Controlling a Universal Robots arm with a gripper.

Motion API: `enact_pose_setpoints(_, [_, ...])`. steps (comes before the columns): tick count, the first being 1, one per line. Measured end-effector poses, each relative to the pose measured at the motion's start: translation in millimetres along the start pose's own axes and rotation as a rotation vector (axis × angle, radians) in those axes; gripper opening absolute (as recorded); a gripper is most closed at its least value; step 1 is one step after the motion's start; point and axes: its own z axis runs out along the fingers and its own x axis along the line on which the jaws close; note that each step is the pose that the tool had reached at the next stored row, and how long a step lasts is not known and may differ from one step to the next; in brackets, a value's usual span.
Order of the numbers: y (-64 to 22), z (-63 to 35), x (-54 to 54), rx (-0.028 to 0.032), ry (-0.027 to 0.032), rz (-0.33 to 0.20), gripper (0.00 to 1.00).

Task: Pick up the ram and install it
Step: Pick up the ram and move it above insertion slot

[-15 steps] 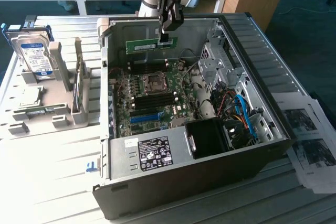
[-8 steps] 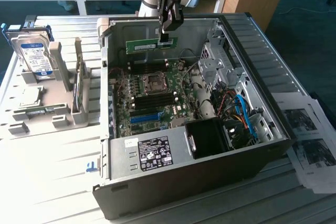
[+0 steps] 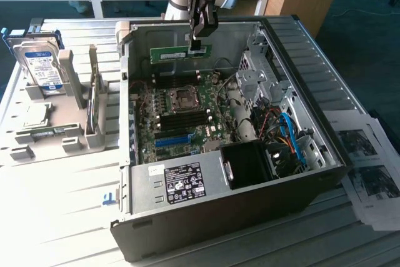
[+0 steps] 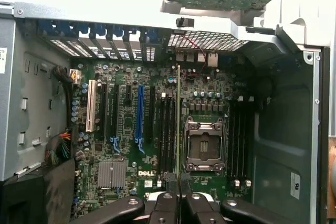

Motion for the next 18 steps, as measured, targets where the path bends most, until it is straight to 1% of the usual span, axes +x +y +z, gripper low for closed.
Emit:
enact_pose_setpoints(3, [-0.1, 1.2, 0.1, 0.0001, -0.0002, 0.0, 0.12])
enact_pose_setpoints(8, [-0.6, 6.3, 0.6, -0.0001, 0.0, 0.0, 0.12])
enact_pose_setpoints(18, [-1.9, 21.2, 1.8, 0.0, -0.0006, 0.0, 0.12])
